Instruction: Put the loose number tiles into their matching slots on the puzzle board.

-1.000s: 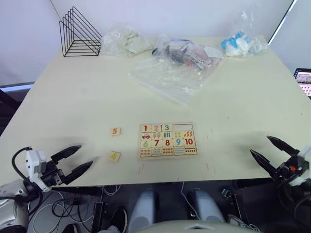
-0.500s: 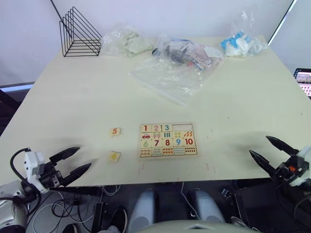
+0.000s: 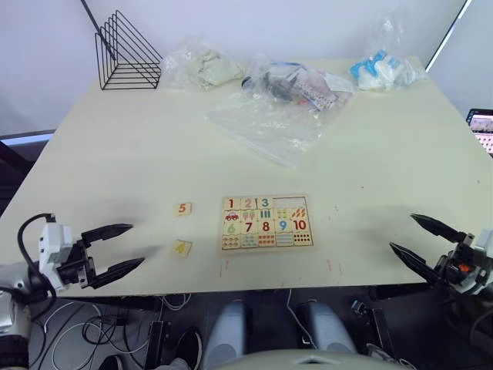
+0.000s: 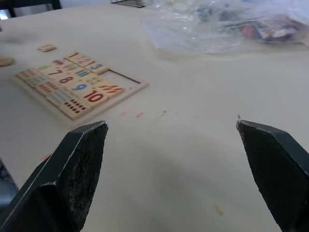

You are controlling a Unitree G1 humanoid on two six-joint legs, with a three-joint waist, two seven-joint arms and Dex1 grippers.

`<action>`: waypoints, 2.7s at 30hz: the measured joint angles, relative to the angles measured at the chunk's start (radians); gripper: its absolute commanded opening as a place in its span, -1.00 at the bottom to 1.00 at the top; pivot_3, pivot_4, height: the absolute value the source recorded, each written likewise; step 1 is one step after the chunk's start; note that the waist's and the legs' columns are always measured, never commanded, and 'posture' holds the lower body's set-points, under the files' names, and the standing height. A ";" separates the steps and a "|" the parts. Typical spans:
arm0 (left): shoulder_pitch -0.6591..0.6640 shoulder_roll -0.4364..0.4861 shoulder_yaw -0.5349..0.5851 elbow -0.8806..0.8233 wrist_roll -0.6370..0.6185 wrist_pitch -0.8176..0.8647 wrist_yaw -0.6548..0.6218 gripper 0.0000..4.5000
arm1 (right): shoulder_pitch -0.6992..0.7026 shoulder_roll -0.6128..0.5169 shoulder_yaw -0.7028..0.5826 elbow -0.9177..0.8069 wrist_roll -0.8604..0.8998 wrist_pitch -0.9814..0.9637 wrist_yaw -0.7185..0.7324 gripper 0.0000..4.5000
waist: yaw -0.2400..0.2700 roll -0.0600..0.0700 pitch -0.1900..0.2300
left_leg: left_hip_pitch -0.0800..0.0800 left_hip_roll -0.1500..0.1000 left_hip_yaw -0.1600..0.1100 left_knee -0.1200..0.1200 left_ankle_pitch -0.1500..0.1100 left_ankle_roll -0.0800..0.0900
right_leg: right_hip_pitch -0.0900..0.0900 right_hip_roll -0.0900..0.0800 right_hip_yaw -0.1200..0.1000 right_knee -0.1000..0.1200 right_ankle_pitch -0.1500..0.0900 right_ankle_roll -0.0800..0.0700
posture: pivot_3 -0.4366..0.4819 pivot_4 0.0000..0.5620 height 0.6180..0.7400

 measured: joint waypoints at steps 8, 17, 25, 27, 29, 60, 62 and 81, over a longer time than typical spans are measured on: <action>-0.084 0.142 -0.251 0.020 -0.028 -0.086 -0.003 1.00 | -0.063 -0.044 0.043 0.025 0.006 -0.005 0.122 0.99 | 0.003 0.000 0.000 | 0.000 0.000 0.000 0.000 0.000 0.000 | 0.000 0.000 0.000 0.000 0.000 0.000 | -0.05 -0.47 1.00; -0.284 0.204 -0.557 0.059 -0.025 -0.200 -0.003 1.00 | -0.131 -0.051 0.098 0.097 -0.008 -0.027 0.207 0.99 | 0.002 0.000 0.000 | 0.000 -0.002 0.002 0.000 0.000 0.000 | 0.000 0.001 0.000 0.000 0.002 0.003 | -0.05 -0.47 1.00; -0.456 0.226 -0.810 0.167 -0.002 -0.336 -0.004 1.00 | -0.159 -0.051 0.113 0.140 -0.015 -0.056 0.260 0.99 | 0.002 0.000 0.000 | 0.000 -0.002 0.002 0.000 0.000 0.000 | 0.000 0.001 0.000 0.000 0.002 0.004 | -0.05 -0.47 1.00; -0.488 0.225 -0.861 0.187 -0.002 -0.369 -0.004 1.00 | -0.165 -0.052 0.114 0.150 -0.015 -0.069 0.285 0.99 | 0.003 0.000 0.000 | 0.000 -0.002 0.002 0.001 0.000 0.000 | 0.000 0.001 0.000 0.000 0.002 0.004 | -0.05 -0.47 1.00; -0.518 0.225 -0.904 0.207 -0.001 -0.401 -0.004 1.00 | -0.173 -0.054 0.114 0.152 -0.014 -0.074 0.307 0.99 | 0.002 0.000 0.000 | 0.000 -0.002 0.002 0.001 0.000 0.000 | 0.000 0.001 0.000 0.000 0.002 0.004 | -0.05 -0.47 1.00; -0.608 0.206 -1.006 0.303 -0.044 -0.437 -0.007 0.75 | -0.255 -0.055 0.139 0.228 0.030 -0.120 0.469 1.00 | 0.006 0.002 0.000 | 0.000 -0.003 0.000 0.001 0.000 0.000 | 0.001 0.001 0.000 0.001 0.002 0.004 | -0.05 -0.47 1.00; -0.609 0.206 -1.009 0.301 -0.048 -0.437 -0.007 0.44 | -0.256 -0.055 0.139 0.227 0.030 -0.120 0.469 1.00 | 0.006 0.002 0.000 | 0.000 -0.003 0.000 0.001 0.000 0.000 | 0.001 0.001 0.000 0.001 0.002 0.004 | -0.05 -0.47 1.00; -0.483 0.234 -0.932 0.188 -0.132 -0.379 -0.006 -0.59 | -0.260 -0.044 0.144 0.223 0.024 -0.119 0.434 1.00 | 0.003 0.002 0.000 | 0.000 -0.002 0.000 0.001 0.000 0.000 | 0.001 0.001 -0.001 0.001 0.002 0.004 | -0.05 -0.47 1.00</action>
